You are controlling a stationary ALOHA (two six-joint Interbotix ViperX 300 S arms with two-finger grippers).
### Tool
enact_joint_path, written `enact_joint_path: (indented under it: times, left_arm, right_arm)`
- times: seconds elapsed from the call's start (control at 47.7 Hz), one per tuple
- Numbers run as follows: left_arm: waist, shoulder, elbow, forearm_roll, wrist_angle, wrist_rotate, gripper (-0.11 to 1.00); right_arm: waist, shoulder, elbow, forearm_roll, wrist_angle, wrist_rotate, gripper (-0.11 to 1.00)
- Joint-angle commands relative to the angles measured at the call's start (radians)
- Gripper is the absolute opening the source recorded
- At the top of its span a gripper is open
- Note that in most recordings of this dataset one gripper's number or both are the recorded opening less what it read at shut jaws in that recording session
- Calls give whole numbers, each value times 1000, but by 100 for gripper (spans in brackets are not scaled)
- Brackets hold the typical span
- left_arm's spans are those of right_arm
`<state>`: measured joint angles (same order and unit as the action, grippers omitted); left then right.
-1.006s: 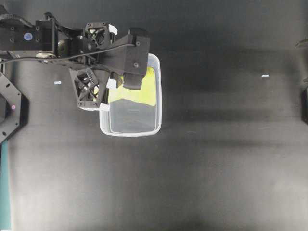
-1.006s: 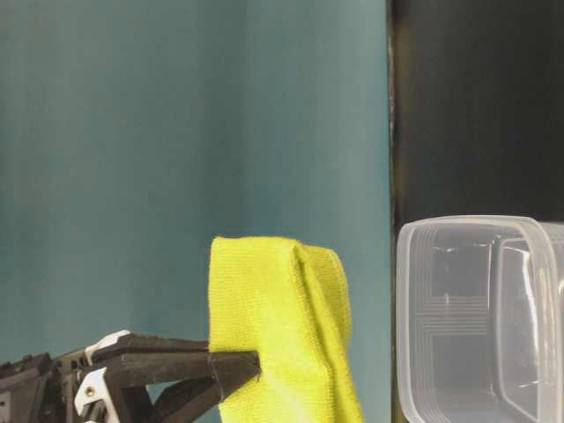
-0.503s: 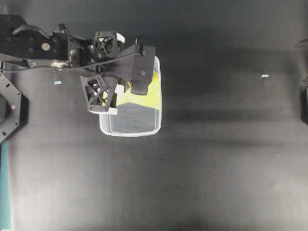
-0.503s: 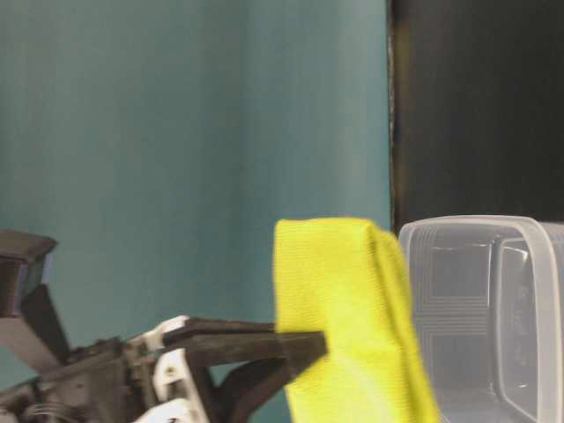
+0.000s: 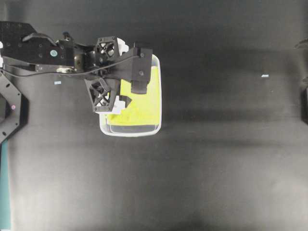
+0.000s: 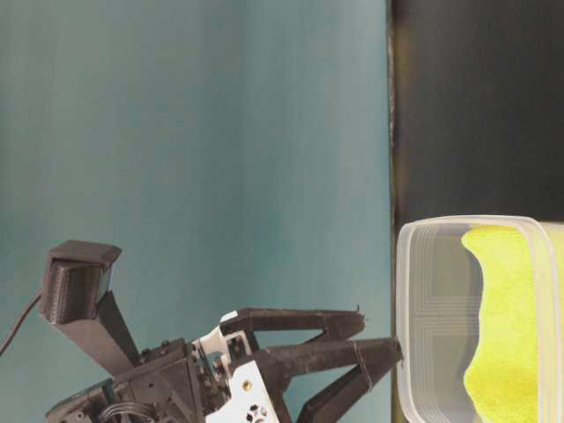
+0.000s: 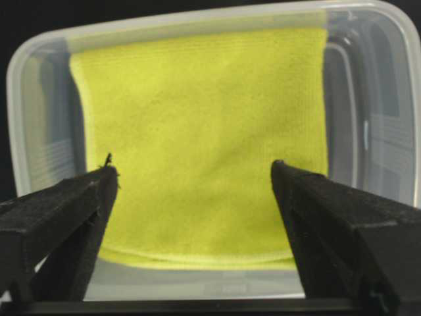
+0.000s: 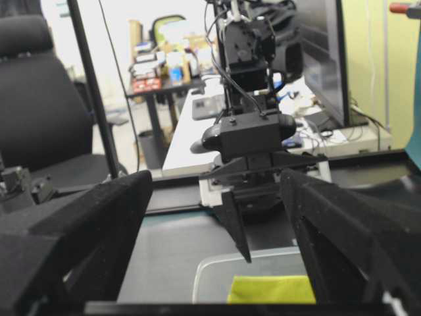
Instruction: Place the yellow towel into the container with the left arm.
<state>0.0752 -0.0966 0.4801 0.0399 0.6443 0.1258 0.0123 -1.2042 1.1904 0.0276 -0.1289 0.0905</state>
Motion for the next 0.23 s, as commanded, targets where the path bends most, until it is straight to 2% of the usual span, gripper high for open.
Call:
enact_joint_path:
  times: [0.0, 0.126, 0.21]
  left_arm:
    - [0, -57, -3, 5, -29, -12, 87]
    - [-6, -181, 52, 5, -107, -20, 79]
    - [-14, -285, 106, 5, -167, -28, 79]
  right_arm:
    - [-5, 8, -20, 0, -3, 2, 76]
    - [-8, 8, -21, 0, 14, 0, 76]
    - [-11, 6, -20, -2, 37, 0, 76]
